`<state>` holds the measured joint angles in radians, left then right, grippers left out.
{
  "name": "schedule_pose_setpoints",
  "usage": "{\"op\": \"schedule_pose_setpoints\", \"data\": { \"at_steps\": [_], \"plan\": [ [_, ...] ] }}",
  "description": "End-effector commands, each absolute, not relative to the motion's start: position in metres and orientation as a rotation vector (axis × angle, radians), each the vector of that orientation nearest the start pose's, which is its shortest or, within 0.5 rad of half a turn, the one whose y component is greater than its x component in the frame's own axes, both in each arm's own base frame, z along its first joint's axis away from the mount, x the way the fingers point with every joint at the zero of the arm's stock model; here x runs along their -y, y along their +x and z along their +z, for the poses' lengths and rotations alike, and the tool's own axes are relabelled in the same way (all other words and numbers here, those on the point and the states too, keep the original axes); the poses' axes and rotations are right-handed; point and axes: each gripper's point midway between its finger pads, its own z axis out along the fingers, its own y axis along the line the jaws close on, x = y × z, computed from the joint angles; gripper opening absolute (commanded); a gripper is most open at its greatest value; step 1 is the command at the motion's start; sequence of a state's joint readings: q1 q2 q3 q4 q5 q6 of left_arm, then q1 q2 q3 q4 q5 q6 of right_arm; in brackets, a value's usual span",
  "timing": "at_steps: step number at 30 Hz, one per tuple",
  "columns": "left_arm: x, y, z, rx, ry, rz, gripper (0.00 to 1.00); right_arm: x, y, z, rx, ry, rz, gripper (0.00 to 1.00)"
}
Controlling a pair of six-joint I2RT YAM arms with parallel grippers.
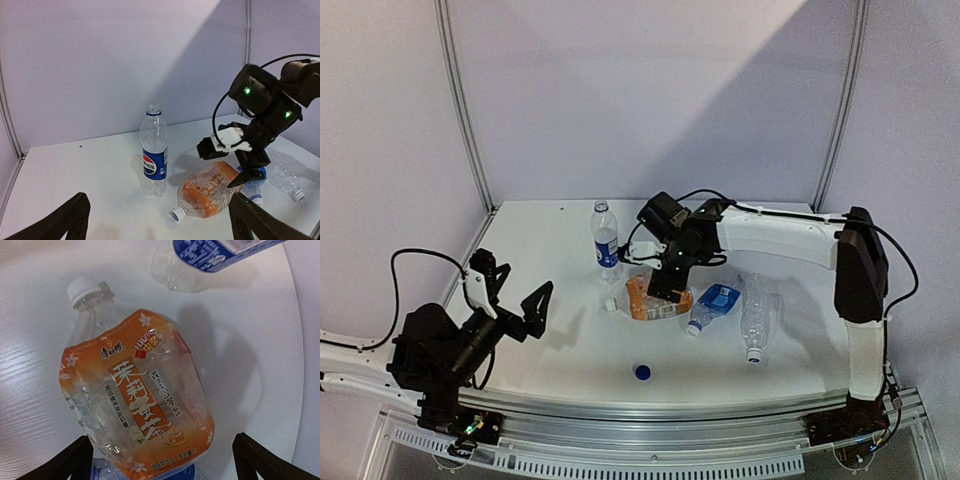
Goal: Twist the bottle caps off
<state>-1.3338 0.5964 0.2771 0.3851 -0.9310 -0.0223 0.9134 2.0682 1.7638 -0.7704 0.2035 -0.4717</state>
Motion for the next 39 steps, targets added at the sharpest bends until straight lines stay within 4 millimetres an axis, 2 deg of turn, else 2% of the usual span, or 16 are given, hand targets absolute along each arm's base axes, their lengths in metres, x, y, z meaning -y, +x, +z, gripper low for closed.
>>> {"op": "schedule_pose_setpoints", "data": {
  "at_steps": [1,5,10,14,16,18,21,25,31,39],
  "plan": [
    [0.193,0.189,0.258,-1.532,0.245,-0.383,0.99,-0.38,0.362,0.113,-2.019,-1.694,-0.224,0.99],
    [0.192,0.19,0.259,-1.537,0.238,-0.378,0.99,-0.385,0.361,0.11,-2.046,-1.713,-0.058,0.99],
    [0.191,0.189,0.259,-1.536,0.221,-0.406,0.99,-0.382,0.341,0.085,-2.123,-1.781,0.113,0.99],
    [0.191,0.189,0.259,-1.537,0.219,-0.407,0.99,-0.381,0.331,0.075,-2.131,-1.769,0.145,0.96],
    [0.19,0.189,0.259,-1.537,0.218,-0.406,0.99,-0.382,0.327,0.081,-2.109,-1.731,0.14,0.89],
    [0.19,0.189,0.259,-1.536,0.217,-0.405,0.99,-0.386,0.32,0.09,-2.062,-1.727,0.099,0.84],
    [0.19,0.189,0.259,-1.536,0.219,-0.4,0.99,-0.395,0.31,0.099,-1.98,-1.745,-0.054,0.81],
    [0.19,0.19,0.259,-1.536,0.216,-0.399,0.99,-0.404,0.303,0.101,-1.891,-1.759,-0.233,0.79],
    [0.19,0.189,0.259,-1.536,0.218,-0.4,0.99,-0.414,0.292,0.102,-1.824,-1.776,-0.281,0.77],
    [0.19,0.19,0.259,-1.535,0.216,-0.398,0.99,-0.415,0.293,0.067,-1.816,-1.865,-0.351,0.68]
  ]
}}
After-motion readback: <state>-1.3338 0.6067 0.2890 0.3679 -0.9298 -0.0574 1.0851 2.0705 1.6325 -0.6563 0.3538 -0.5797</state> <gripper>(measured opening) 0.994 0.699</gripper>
